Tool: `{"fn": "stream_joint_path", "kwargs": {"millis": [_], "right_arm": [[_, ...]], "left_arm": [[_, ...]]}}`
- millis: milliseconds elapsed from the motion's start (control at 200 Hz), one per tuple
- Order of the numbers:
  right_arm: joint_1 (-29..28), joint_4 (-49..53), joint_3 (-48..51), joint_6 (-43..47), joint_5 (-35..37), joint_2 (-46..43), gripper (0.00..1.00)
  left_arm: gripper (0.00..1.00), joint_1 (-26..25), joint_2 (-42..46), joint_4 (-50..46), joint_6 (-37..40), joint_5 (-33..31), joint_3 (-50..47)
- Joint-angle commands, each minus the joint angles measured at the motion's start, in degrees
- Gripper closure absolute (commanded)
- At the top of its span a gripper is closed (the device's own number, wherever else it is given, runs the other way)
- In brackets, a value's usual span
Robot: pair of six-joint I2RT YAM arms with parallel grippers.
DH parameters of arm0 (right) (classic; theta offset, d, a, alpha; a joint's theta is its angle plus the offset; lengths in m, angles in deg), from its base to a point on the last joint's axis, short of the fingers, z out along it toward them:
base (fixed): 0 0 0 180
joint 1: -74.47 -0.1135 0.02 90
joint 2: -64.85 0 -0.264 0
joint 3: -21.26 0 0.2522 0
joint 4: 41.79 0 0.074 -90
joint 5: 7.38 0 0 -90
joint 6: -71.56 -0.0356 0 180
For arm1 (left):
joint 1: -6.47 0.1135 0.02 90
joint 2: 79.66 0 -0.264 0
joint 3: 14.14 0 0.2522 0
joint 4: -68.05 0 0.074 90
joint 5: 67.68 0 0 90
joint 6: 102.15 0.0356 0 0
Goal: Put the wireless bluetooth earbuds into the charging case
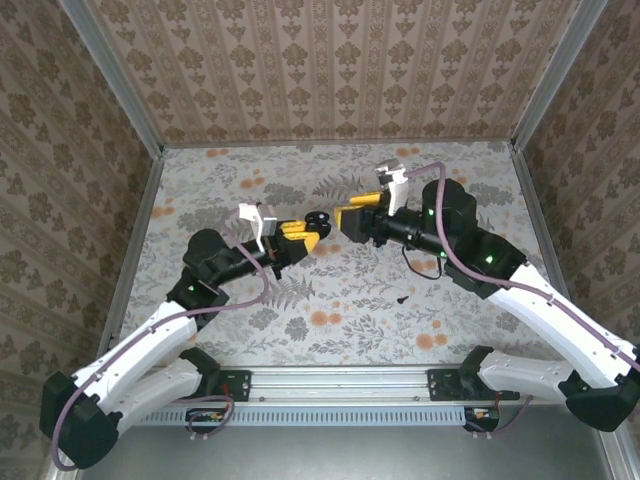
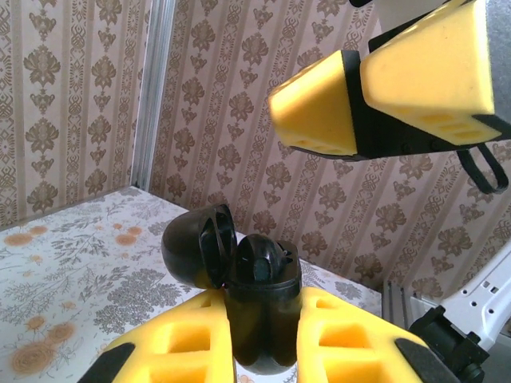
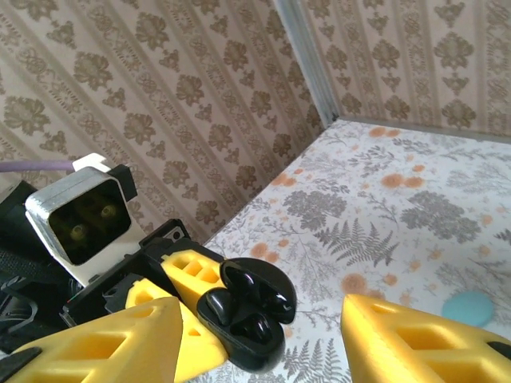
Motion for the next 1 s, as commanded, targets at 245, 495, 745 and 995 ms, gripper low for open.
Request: {"fn": "stream_joint_path", "kwargs": {"millis": [245, 495, 745, 995], "right_arm": [[11.67, 22.2, 5.57, -16.02, 4.68, 0.9, 0.48], [16.52, 16.55, 23.76, -24.27, -1.49, 2.24, 0.48], [17.63, 17.38, 30.89, -25.82, -0.13, 8.58, 0.48], [17.65, 15.21, 32.7, -26.04, -0.01, 13.23, 0.49]], "left_arm": [[1.0, -1.65, -5.2, 3.17, 2.39, -3.05, 0.23], [1.0, -5.51, -5.91, 0.31, 6.87, -7.14, -2.83], [1.0, -10.08, -7.76, -0.7, 8.83, -9.76, -3.89], [1.0, -12.9, -11.79, -2.03, 11.17, -10.28, -1.94]]}}
